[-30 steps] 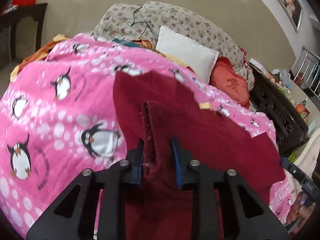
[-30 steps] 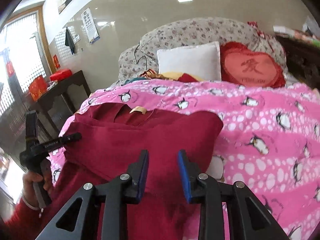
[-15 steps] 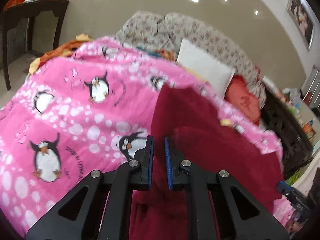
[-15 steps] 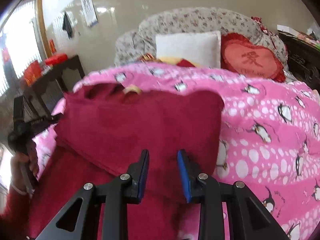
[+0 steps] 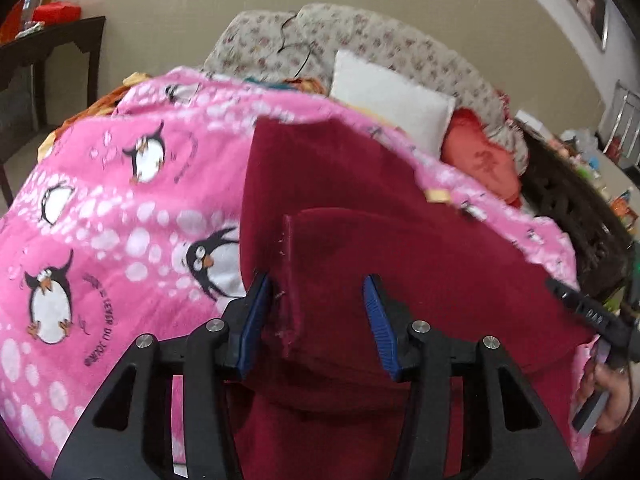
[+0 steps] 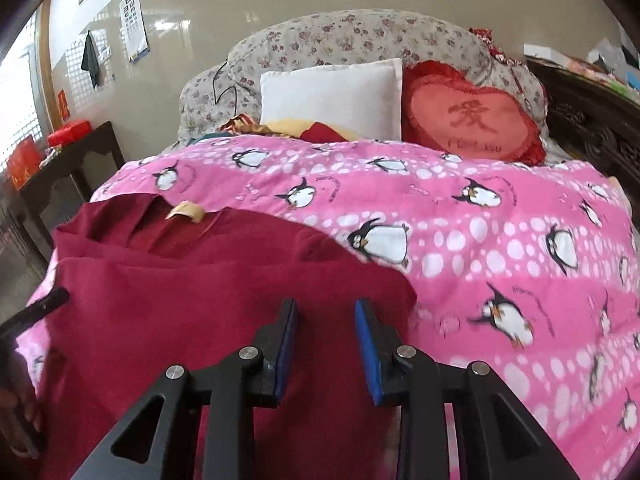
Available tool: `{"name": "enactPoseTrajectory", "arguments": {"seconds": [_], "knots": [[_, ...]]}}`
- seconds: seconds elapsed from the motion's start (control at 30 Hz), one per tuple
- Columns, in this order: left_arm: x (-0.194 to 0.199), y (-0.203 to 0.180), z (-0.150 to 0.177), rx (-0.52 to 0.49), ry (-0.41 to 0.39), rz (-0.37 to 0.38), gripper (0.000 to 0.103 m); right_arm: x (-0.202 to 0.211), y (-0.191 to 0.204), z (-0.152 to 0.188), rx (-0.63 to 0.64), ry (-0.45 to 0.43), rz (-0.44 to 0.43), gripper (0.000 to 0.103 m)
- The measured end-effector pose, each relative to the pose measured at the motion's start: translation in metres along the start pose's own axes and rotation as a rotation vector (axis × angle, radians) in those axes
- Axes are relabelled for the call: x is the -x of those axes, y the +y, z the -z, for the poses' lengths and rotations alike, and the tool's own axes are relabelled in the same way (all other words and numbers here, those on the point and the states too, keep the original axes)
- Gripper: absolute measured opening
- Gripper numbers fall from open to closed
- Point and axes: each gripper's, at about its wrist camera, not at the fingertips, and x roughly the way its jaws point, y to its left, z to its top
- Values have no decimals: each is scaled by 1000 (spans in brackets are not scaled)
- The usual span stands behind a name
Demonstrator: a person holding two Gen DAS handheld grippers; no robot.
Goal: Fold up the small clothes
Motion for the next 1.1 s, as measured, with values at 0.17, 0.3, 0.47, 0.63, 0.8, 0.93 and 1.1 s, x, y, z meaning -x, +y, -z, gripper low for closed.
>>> {"name": "enactPoseTrajectory", "arguments": {"seconds": [0.17, 0.3, 0.47, 0.63, 0.8, 0.93, 1.1], "knots": [[1, 9, 2, 27, 3, 18, 48, 34, 7, 0, -5, 12, -28, 28], [-1, 8, 2, 19, 2, 14, 48, 64, 21, 32, 60, -3, -32, 28], [-2, 5, 6, -7, -5, -5, 48, 48, 22, 62, 101, 24, -16, 29], [0, 4, 6, -9, -10, -13, 49, 69, 18, 49, 21, 48, -95, 29], [23, -1, 9, -19, 21, -126, 59, 130, 5, 68, -19, 11, -206, 38], [54, 1, 26, -31, 55, -154, 59, 159, -8, 92, -25, 44, -244, 48], [90, 6, 55, -69, 39, -236, 59, 169, -9, 126, -32, 90, -237, 48]]}}
